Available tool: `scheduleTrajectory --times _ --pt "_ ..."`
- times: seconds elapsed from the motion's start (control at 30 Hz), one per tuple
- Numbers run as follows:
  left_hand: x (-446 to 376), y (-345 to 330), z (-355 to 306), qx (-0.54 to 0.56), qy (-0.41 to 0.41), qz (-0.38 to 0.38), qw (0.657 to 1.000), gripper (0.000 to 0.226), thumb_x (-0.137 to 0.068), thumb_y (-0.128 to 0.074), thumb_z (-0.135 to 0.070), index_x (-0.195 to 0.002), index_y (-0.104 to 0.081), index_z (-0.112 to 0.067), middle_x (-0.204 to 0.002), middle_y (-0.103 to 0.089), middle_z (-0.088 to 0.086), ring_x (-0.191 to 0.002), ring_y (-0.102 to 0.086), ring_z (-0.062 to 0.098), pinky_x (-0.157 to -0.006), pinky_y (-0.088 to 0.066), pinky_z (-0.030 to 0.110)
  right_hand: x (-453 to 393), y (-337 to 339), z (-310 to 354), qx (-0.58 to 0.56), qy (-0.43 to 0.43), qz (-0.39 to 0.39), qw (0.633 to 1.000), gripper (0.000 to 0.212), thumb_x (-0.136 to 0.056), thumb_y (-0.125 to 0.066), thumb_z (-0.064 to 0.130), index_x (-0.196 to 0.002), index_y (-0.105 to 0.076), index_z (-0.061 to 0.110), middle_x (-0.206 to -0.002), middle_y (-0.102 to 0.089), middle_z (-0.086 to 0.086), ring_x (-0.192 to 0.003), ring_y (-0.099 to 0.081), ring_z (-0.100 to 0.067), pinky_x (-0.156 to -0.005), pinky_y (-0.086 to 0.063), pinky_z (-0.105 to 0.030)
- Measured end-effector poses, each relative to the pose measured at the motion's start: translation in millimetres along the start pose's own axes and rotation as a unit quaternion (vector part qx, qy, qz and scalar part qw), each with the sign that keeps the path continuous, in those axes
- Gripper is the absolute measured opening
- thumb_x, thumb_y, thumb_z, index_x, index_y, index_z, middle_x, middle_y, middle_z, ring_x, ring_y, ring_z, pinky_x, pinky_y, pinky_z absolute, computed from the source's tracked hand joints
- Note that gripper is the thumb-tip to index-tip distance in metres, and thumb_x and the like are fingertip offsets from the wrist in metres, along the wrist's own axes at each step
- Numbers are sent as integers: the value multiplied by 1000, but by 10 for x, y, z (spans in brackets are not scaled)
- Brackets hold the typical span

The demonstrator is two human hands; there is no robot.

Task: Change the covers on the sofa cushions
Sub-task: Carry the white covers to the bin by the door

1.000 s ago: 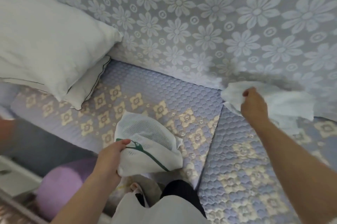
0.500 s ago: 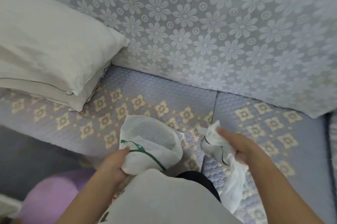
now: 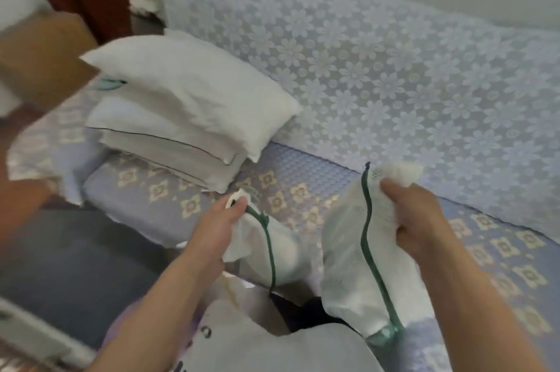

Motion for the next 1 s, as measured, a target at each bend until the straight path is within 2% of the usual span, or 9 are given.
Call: scheduleTrajectory --times 0.13,0.2,0.27,0.37,0.53,0.63,0.77,0.9,1.0 --pt "66 662 -266 15 -26 -17 999 14 -98 -62 -20 -98 -74 -12 -84 -71 14 -80 -67 31 -76 -50 39 220 -891 -9 43 -32 109 993 19 -101 -56 16 -109 -69 4 -93 -77 -13 -83 -74 -27 -82 -58 -42" --pt "59 952 -325 -54 -46 -41 997 13 -92 -68 -31 -88 -75 -21 -88 -73 14 -85 -68 31 -82 -49 42 269 -1199 -21 67 -37 150 986 18 -101 -55 14 -103 -70 4 -88 -77 -13 -76 -74 -25 -76 -58 -39" --pt "27 1328 -385 -127 -54 -77 987 29 -84 -63 -44 -87 -69 -16 -89 -71 14 -84 -65 26 -82 -47 42 234 -1613 -102 93 -41 194 976 19 -102 -54 14 -101 -70 4 -88 -77 -13 -74 -74 -24 -68 -59 -36" --pt "-102 1916 -503 -204 -35 -136 969 36 -92 -57 -41 -84 -61 -5 -82 -64 16 -75 -60 24 -72 -43 41 73 -2276 -288 126 -53 236 962 23 -102 -53 19 -113 -70 7 -104 -76 -15 -91 -74 -28 -77 -60 -39" --pt "-449 2753 -744 -159 12 -250 955 21 -91 -60 -36 -85 -77 -25 -84 -77 5 -87 -74 34 -87 -55 55 -242 -3510 -583 155 -87 299 937 28 -99 -61 25 -121 -65 8 -103 -76 -11 -93 -74 -28 -87 -58 -46" --pt "-672 3034 -907 -150 24 -293 944 31 -79 -59 -45 -90 -75 -20 -87 -77 9 -90 -73 36 -90 -54 61 -325 -4116 -568 185 -117 358 908 25 -100 -59 25 -116 -67 7 -101 -77 -13 -95 -73 -31 -93 -56 -52" --pt "-841 3284 -1282 -164 22 -331 929 44 -82 -52 -51 -96 -71 -14 -91 -75 14 -88 -71 37 -87 -54 60 -334 -4888 -339 204 -105 436 870 23 -101 -57 23 -117 -69 12 -105 -76 -9 -102 -72 -29 -100 -52 -54" --pt "-859 3436 -1633 -220 8 -385 896 32 -106 -43 -35 -111 -66 -14 -106 -69 6 -95 -63 26 -85 -50 40 -239 -5383 -164 243 -37 462 852 20 -99 -57 34 -104 -72 22 -98 -78 0 -98 -72 -25 -99 -52 -52" --pt "-899 3580 -1863 -274 -5 -396 876 27 -109 -41 -27 -101 -62 -12 -91 -61 2 -80 -55 18 -62 -35 30 -258 -5692 -48 266 20 448 854 33 -86 -54 49 -107 -69 28 -100 -75 5 -97 -70 -22 -98 -52 -50"
Point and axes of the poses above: each hand's wrist, its own x-axis away from the middle knuckle, its own y-axis out of the back of the hand, z = x × y, the point moved 2 cm from there along -x, towards the middle knuckle
